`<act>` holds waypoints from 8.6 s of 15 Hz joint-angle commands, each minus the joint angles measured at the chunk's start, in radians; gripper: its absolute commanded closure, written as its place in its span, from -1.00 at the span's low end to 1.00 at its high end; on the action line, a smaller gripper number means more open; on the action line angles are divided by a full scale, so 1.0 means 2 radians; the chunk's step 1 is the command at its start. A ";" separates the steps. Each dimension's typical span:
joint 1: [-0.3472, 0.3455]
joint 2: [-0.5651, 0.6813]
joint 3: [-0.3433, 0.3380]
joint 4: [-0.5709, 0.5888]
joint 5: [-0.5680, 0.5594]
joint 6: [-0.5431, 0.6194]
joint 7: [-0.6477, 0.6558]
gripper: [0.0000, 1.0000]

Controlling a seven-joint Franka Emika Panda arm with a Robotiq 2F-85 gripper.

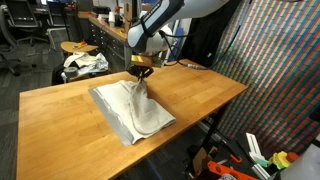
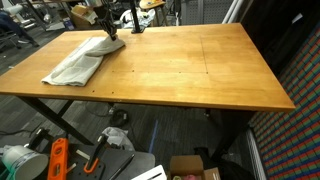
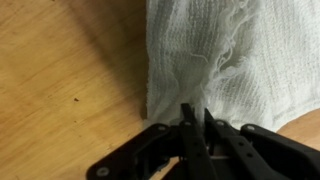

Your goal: Fold the towel in half from right to left

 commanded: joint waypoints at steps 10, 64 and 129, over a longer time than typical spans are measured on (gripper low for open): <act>0.026 -0.062 0.025 -0.055 0.011 0.063 -0.007 0.95; 0.127 0.022 0.015 0.123 -0.059 0.009 0.302 -0.38; 0.036 -0.064 -0.007 -0.043 -0.020 -0.014 0.021 -1.00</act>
